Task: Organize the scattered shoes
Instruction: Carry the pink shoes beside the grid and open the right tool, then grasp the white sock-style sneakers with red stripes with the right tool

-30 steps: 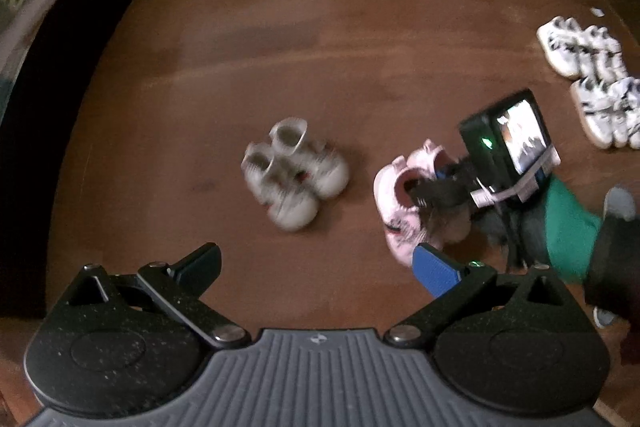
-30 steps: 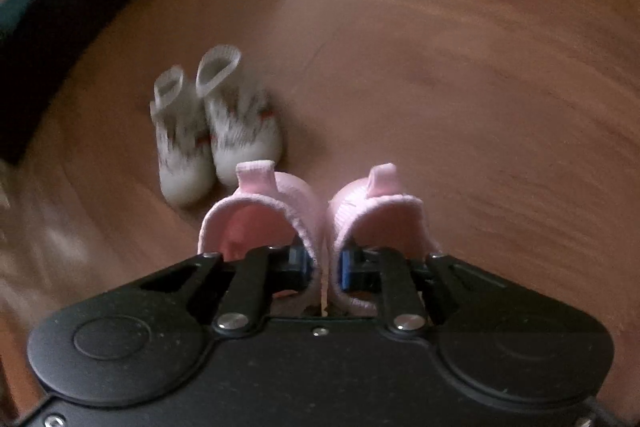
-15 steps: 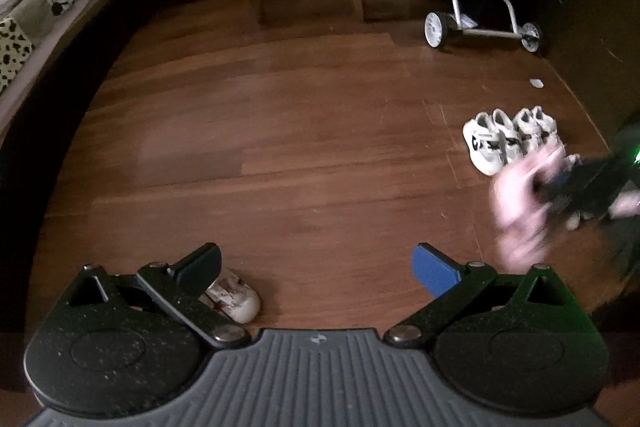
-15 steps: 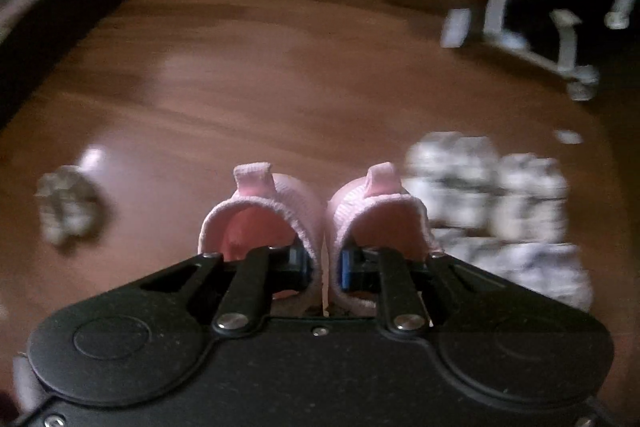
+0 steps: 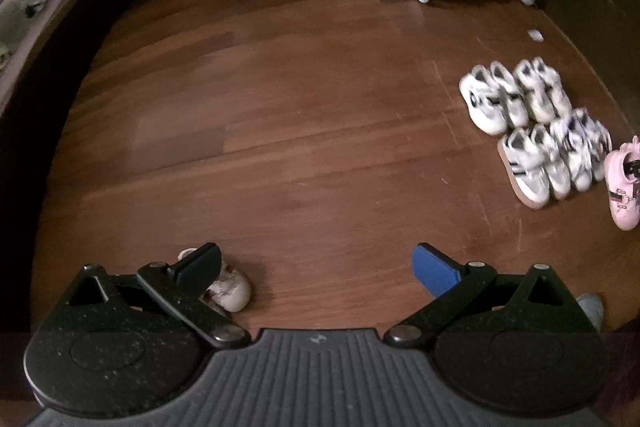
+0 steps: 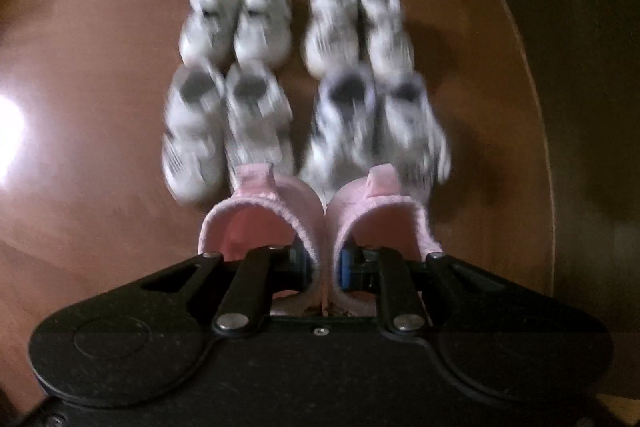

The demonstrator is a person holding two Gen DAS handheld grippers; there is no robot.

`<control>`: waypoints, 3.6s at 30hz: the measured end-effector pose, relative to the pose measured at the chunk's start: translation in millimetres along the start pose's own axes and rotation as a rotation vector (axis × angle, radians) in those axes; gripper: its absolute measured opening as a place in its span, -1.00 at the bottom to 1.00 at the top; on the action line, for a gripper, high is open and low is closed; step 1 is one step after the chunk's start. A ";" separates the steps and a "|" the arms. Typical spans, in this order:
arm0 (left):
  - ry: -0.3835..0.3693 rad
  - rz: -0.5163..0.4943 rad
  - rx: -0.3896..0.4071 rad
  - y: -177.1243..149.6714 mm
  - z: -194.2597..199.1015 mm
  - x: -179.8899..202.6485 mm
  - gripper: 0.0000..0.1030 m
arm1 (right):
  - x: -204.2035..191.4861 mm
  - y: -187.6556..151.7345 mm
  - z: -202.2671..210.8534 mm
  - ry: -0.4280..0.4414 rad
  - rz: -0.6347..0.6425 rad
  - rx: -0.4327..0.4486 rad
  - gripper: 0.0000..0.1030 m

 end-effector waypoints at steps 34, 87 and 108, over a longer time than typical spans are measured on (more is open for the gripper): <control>-0.044 -0.117 -0.108 6.4 -59.2 57.5 0.99 | 52.9 -21.5 -118.4 -0.017 -0.104 -0.150 0.05; -0.006 -0.263 -0.301 -200.2 2.9 -46.0 0.99 | -609.0 120.1 56.0 0.654 0.543 0.179 0.26; 0.016 -0.160 -0.285 -204.7 5.2 -83.8 0.99 | -698.2 132.0 11.4 0.654 0.474 0.092 0.04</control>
Point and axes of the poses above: each gripper's, at about its wrist camera, not at the fingertips, and z roughly against the way its jaws point, x to its right, y to its top, the point moved 3 cm from there along -z, roughly the way its jaws point, and after that the axes turned 10 degrees about x, right-handed, at the moved point
